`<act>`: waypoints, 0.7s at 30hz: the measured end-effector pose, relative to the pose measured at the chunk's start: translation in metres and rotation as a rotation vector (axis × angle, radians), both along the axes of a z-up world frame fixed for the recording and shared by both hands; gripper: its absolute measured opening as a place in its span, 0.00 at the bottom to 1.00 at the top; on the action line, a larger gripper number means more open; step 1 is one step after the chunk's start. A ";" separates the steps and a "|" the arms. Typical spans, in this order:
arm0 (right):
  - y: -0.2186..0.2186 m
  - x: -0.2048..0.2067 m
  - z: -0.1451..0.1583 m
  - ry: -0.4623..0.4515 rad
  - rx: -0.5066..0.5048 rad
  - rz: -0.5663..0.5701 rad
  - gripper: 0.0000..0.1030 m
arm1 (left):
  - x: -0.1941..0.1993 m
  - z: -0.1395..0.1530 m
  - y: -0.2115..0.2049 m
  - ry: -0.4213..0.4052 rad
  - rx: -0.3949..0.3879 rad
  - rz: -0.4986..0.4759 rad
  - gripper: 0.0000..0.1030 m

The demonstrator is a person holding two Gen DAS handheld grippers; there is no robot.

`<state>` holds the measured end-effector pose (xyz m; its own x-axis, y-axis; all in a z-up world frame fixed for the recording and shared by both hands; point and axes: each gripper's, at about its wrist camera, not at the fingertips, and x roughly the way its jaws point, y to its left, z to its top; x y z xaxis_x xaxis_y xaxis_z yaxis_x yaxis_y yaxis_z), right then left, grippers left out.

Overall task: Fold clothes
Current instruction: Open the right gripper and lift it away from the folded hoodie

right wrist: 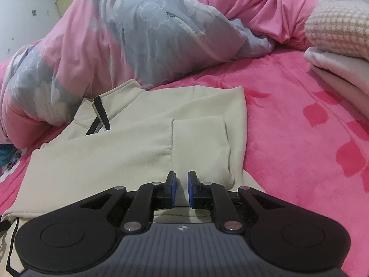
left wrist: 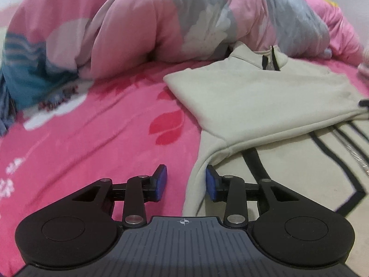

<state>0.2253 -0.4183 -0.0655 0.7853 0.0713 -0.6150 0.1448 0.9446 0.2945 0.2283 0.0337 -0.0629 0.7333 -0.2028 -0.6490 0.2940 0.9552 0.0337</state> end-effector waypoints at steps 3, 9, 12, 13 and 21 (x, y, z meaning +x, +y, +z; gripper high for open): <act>-0.001 -0.007 0.001 -0.002 0.011 -0.005 0.10 | -0.010 0.011 0.019 0.008 -0.091 -0.007 0.37; -0.001 -0.026 0.022 -0.039 -0.047 -0.020 0.11 | -0.018 0.038 0.028 -0.089 -0.202 -0.039 0.39; -0.008 -0.032 0.040 -0.101 -0.088 -0.074 0.11 | -0.008 0.044 0.012 -0.123 -0.211 -0.084 0.39; -0.011 -0.033 0.047 -0.124 -0.100 -0.099 0.11 | -0.003 0.045 0.004 -0.132 -0.205 -0.098 0.39; -0.027 -0.029 0.063 -0.202 -0.045 -0.154 0.11 | 0.034 0.023 -0.054 -0.099 -0.129 -0.190 0.39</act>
<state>0.1966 -0.4453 -0.0022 0.8920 -0.0822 -0.4444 0.2301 0.9289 0.2901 0.2624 -0.0202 -0.0396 0.7327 -0.4200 -0.5355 0.4705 0.8811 -0.0474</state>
